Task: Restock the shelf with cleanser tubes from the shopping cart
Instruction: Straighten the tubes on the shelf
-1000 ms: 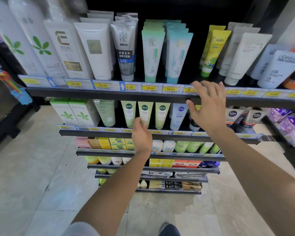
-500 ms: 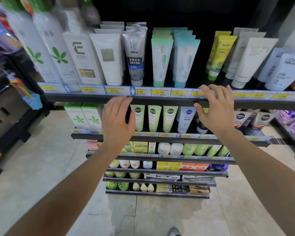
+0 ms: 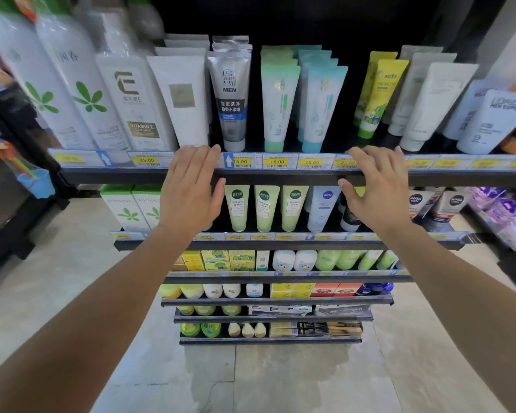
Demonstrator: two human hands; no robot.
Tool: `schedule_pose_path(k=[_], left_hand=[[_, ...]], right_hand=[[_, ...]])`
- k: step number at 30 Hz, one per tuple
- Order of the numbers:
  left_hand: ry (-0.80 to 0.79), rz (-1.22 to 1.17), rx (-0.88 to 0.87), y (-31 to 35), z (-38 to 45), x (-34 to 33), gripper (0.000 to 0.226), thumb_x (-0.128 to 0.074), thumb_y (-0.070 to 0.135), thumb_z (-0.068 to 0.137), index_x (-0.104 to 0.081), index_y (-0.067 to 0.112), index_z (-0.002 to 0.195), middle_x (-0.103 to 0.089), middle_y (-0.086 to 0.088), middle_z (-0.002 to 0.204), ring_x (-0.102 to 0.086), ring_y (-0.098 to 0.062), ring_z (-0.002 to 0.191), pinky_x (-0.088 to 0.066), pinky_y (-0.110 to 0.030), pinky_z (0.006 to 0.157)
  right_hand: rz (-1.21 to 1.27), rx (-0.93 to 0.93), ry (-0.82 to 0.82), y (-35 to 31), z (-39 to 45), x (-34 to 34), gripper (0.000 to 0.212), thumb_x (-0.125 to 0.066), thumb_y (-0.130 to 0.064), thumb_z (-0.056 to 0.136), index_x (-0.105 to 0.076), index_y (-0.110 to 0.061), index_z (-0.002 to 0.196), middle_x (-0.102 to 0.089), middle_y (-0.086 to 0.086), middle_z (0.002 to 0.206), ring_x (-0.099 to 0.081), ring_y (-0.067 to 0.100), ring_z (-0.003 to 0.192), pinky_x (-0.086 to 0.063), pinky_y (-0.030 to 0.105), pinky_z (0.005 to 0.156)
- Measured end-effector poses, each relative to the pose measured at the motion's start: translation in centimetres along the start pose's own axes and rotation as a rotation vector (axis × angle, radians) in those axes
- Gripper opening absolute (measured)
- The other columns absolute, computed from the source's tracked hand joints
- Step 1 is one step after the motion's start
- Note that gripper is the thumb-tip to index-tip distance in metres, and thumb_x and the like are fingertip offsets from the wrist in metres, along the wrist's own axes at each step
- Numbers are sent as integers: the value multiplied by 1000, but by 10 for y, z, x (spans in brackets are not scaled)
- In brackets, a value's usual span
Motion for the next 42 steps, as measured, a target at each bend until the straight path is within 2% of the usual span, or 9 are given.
schedule_pose_path(k=[6, 8, 11, 13, 16, 18, 24, 30, 42], left_hand=[[36, -94, 28, 1, -3, -8, 48, -54, 16, 95, -49, -3, 138, -55, -20, 130, -48, -42, 123, -31, -53, 113], [47, -94, 20, -1, -2, -9, 46, -55, 16, 95, -50, -3, 137, -56, -21, 129, -49, -42, 121, -32, -53, 113], [61, -88, 8, -3, -3, -12, 46, -55, 17, 95, -51, -4, 136, -57, -21, 127, -51, -42, 118, -33, -54, 111], [80, -84, -1, -3, -4, -14, 46, -55, 17, 95, -51, -5, 135, -57, -21, 126, -51, -43, 118, -34, -54, 110], [105, -69, -34, -5, -4, -15, 47, -55, 20, 95, -51, -6, 135, -58, -22, 125, -52, -44, 116, -36, -54, 108], [131, -59, -61, -7, -4, -15, 49, -56, 21, 95, -52, -6, 134, -58, -23, 123, -52, -44, 114, -37, -53, 107], [216, -44, -64, -5, -7, -22, 52, -57, 19, 90, -51, -7, 134, -57, -24, 124, -51, -46, 115, -35, -53, 109], [256, -75, -74, -6, -8, -26, 52, -56, 18, 88, -52, -7, 134, -57, -25, 124, -49, -46, 115, -35, -56, 107], [302, -67, -91, -4, -9, -26, 53, -56, 16, 87, -51, -9, 133, -56, -26, 123, -48, -47, 116, -35, -57, 108]], right_hand=[[59, -28, 3, -7, 1, 1, 50, -64, -27, 88, -53, -11, 134, -55, 15, 130, -43, 38, 132, -17, 57, 120], [129, -67, 124, -24, -5, 9, 46, -64, -20, 90, -55, -9, 134, -52, 16, 136, -38, 37, 139, -19, 55, 120], [329, -180, 379, -69, -36, 7, 27, -66, -13, 91, -64, -3, 117, -59, 16, 121, -51, 34, 119, -38, 41, 105], [492, -350, 262, -95, -58, -27, 18, -66, -17, 93, -65, -9, 109, -61, 4, 107, -54, 24, 105, -42, 32, 92], [677, -619, -11, -110, -84, -96, 17, -67, -24, 93, -65, -16, 108, -64, -3, 98, -58, 15, 92, -51, 38, 82], [739, -698, -80, -114, -89, -125, 18, -68, -27, 93, -64, -18, 108, -65, -3, 96, -61, 12, 84, -54, 37, 79], [738, -791, -74, -114, -95, -160, 35, -75, -39, 85, -56, -21, 109, -62, -7, 82, -59, 4, 69, -42, 13, 60], [643, -847, -13, -117, -96, -170, 47, -80, -48, 77, -61, -20, 109, -59, -10, 75, -57, 5, 69, -33, 9, 56], [574, -879, 96, -122, -95, -184, 39, -80, -38, 79, -66, -20, 110, -56, -10, 64, -61, 17, 77, -54, 40, 76]])
Point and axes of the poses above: each hand's wrist, its own z-axis towards the middle knuckle, its own x-axis out of the back of the hand, y = z × x, the point moved 6 cm from there along z, towards the middle knuckle
